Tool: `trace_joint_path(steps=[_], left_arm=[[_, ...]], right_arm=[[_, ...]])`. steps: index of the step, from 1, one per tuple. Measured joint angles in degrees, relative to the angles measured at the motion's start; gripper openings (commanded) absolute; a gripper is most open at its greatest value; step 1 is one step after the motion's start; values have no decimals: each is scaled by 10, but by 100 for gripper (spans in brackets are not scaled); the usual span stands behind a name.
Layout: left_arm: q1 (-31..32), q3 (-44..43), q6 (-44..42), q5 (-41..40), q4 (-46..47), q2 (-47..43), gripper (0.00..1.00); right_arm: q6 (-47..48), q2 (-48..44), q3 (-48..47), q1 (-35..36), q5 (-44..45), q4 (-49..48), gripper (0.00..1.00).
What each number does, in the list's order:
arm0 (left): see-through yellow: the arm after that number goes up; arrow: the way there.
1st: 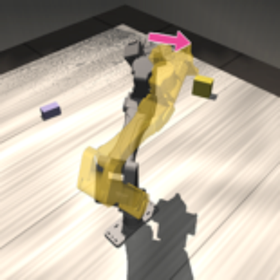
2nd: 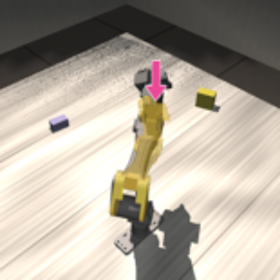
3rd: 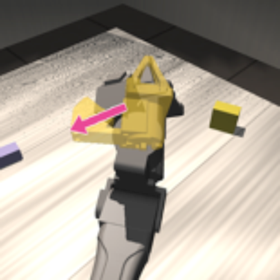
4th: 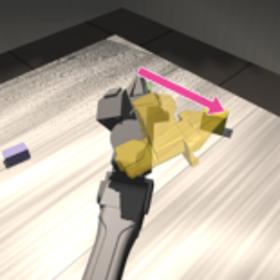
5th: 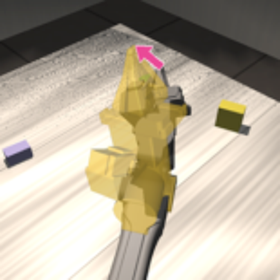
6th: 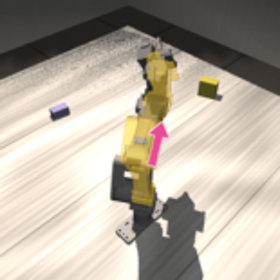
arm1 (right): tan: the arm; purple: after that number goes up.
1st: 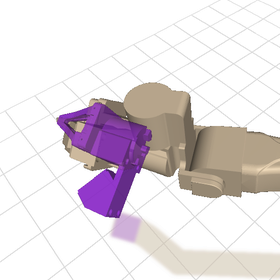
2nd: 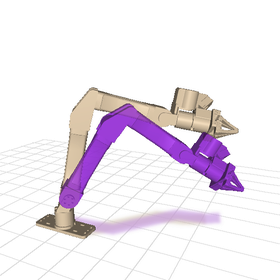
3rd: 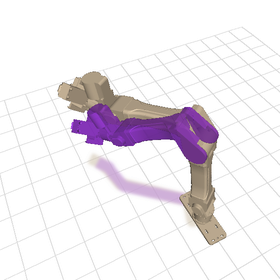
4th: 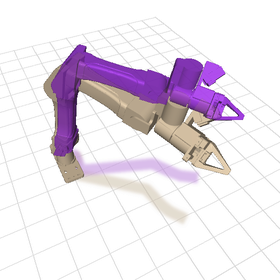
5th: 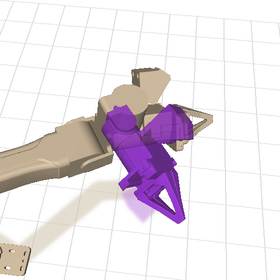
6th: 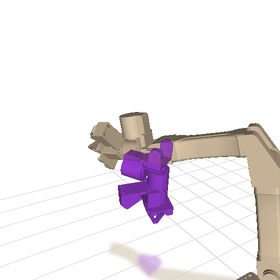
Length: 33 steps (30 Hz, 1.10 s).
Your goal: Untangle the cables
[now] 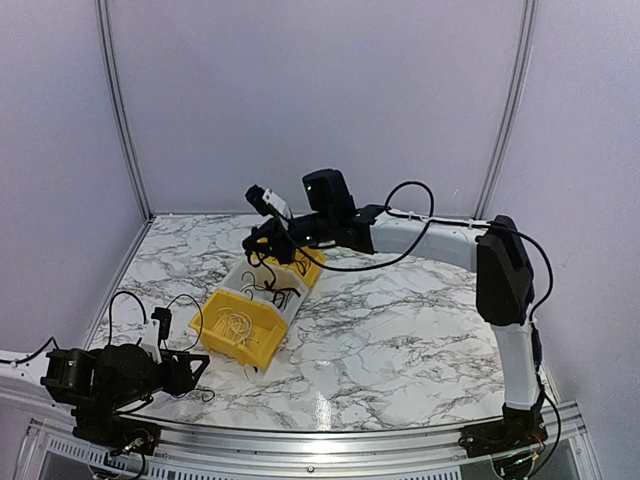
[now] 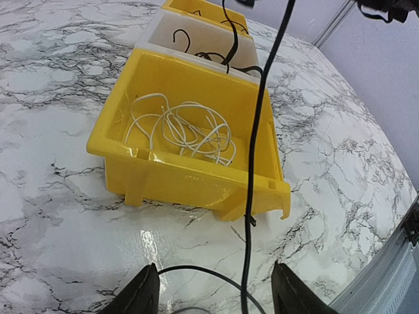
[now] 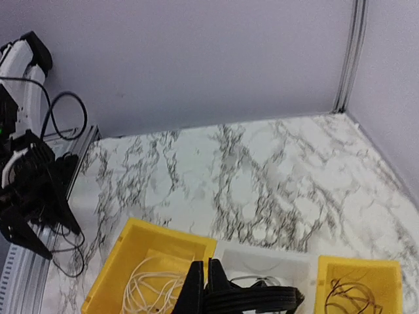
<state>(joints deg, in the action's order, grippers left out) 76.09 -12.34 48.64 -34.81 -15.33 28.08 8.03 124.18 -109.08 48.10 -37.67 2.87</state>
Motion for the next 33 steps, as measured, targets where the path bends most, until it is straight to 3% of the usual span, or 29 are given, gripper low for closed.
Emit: trace_joint_path(steps=[6,20,21,26,29,33], left_arm=[[0,4,5,0,0,0,61],[0,12,14,0,0,-1,61],[0,12,14,0,0,-1,61],[0,12,13,-1,1,-1,61],[0,12,12,-2,5,-1,61],[0,11,-9,-2,9,0,59]], right_arm=[[31,0,103,0,-3,51,0],[100,27,106,7,122,62,0],[104,31,106,9,132,62,2],[134,39,106,20,169,70,33],[147,37,108,22,185,72,46],[163,8,141,23,203,75,54]])
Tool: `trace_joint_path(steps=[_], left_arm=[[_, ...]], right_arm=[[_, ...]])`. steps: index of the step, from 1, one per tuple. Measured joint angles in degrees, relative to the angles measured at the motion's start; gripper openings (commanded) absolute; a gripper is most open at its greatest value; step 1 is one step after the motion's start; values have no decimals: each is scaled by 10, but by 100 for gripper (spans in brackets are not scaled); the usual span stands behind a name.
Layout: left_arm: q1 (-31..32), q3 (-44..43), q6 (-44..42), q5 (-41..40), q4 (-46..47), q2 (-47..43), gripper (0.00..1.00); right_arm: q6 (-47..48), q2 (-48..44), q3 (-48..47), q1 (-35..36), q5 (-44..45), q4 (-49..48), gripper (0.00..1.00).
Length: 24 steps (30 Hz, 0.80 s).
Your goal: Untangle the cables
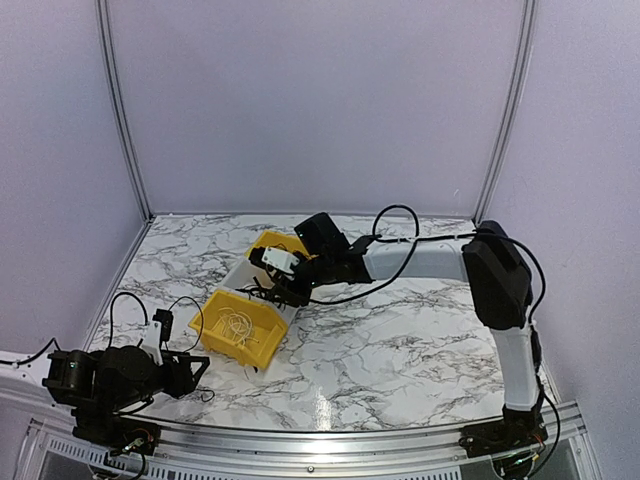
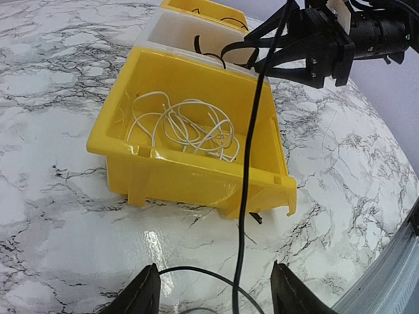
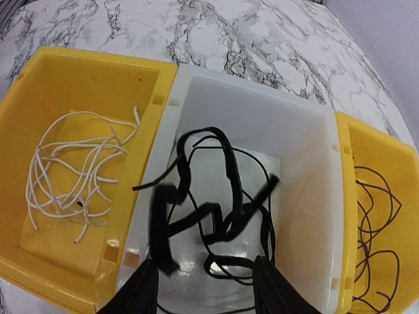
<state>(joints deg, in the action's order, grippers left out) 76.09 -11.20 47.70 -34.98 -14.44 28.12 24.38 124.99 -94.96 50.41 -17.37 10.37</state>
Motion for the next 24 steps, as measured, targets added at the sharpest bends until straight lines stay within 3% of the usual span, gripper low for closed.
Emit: trace_joint_path(steps=[7,12,18,24], left_arm=[[0,-63,-82,5,0,33,57],[0,-130,-134,22,18,92,57],[0,-193,-199,61,42,193,56],[0,-252,-247,107,65,291,56]], right_arm=[[12,-111,63,-3,14,28,53],[34,-208,70,-6,-61,42,51],[30,-234,39,0,-153,52,69],[26,-226,9,19,-210,83,70]])
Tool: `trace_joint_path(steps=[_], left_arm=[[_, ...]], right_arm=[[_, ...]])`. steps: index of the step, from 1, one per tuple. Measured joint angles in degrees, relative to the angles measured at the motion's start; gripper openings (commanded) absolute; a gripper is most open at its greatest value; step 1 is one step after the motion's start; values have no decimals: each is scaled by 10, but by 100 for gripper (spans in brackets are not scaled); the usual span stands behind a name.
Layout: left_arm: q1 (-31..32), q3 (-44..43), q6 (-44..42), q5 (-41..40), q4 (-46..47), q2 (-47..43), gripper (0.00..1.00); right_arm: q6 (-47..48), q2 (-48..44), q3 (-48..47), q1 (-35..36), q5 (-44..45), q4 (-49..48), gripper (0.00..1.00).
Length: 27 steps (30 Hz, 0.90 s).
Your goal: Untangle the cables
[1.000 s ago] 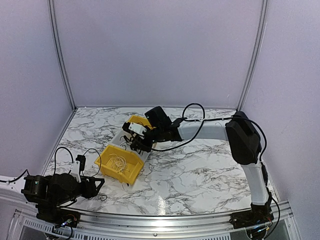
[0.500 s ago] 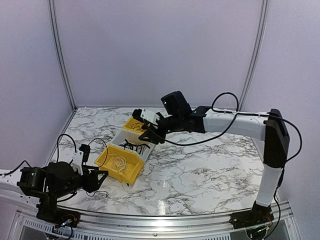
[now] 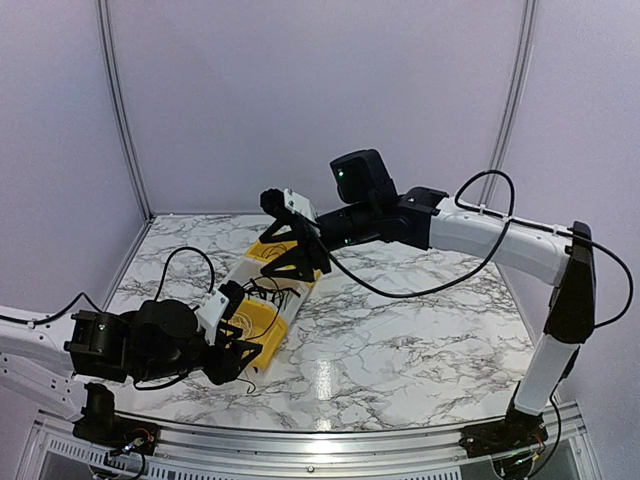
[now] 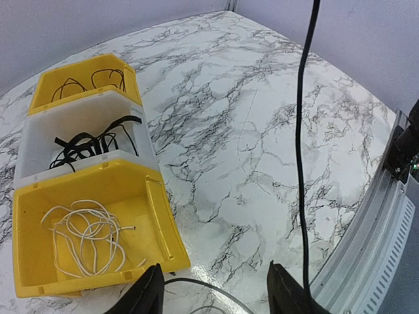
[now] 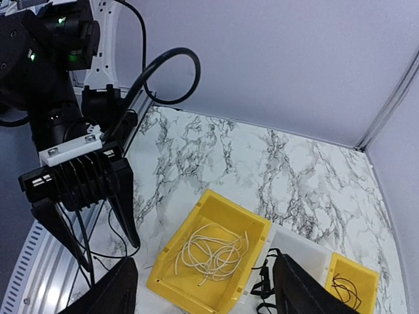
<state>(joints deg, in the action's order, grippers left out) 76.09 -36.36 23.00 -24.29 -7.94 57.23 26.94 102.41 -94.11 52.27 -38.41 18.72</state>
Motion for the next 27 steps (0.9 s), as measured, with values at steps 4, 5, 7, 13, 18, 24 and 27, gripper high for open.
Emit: trace_joint_path(steps=[4,5,7,13,18,24,27], left_arm=[[0,-3,-16,9,5,12,56],[0,-3,-18,9,7,12,56],[0,-3,-26,11,15,13,56],[0,-10,-37,15,23,36,56],[0,-23,-42,19,33,60,56],[0,-31,-44,19,45,70,56],[0,-33,-44,19,53,76,56]], right_arm=[[24,-1,-17,1,-17,57,68],[33,-1,-22,-2,-20,76,68],[49,-6,-30,-10,-27,112,70],[109,-48,-33,-33,-40,199,70],[116,-30,-73,-23,-66,231,68],[128,9,-96,-13,-77,277,67],[136,11,-96,-11,-76,295,56]])
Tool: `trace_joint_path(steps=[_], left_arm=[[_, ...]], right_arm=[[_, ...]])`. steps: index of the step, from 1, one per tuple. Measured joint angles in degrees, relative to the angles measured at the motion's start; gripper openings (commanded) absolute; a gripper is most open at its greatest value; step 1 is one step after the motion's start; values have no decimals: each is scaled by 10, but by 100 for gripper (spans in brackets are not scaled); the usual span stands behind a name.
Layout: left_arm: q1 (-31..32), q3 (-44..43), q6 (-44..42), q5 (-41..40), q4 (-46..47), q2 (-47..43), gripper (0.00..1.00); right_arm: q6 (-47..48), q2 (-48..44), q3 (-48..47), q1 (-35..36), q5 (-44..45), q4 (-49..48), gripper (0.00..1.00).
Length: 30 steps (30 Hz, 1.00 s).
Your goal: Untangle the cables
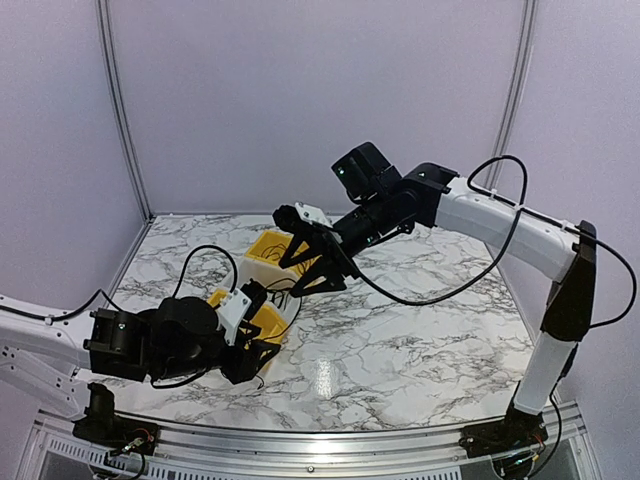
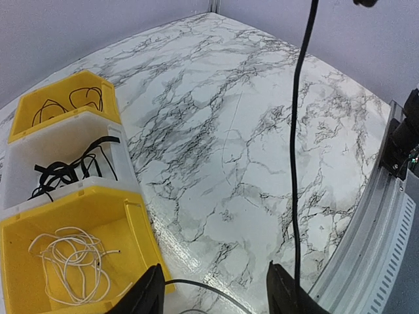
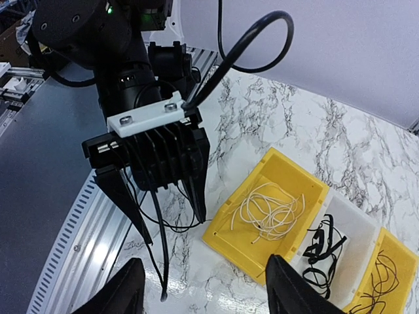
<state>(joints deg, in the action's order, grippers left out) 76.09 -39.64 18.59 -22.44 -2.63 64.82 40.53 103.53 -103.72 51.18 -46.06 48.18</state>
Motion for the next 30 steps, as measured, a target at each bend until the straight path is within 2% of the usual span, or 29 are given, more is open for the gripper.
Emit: trace_joint_path(steps=[2,3,7,11,18,25,30], left_arm=[[0,0,0,-1,7,5,56],[0,-1,0,-1,12,10,57],[0,-7,5,-11,28,28,66],[0,-7,22,-42,49,40,66],[-3,32,53,-85,111,57,64],[-12,58,59,-91,151,103,56],[-18,59,58,-87,162,125,57]], right_arm=[[2,0,0,0,0,3,23],[5,0,1,0,0,2,0],[-5,-1,5,0,5,2,0],[-13,-9,-6,-3,17,9,0],[-34,-42,-202,-20,59,35,0],[-89,-131,-285,-39,115,-65,0],[-113,-126,-288,-41,154,-151,0]])
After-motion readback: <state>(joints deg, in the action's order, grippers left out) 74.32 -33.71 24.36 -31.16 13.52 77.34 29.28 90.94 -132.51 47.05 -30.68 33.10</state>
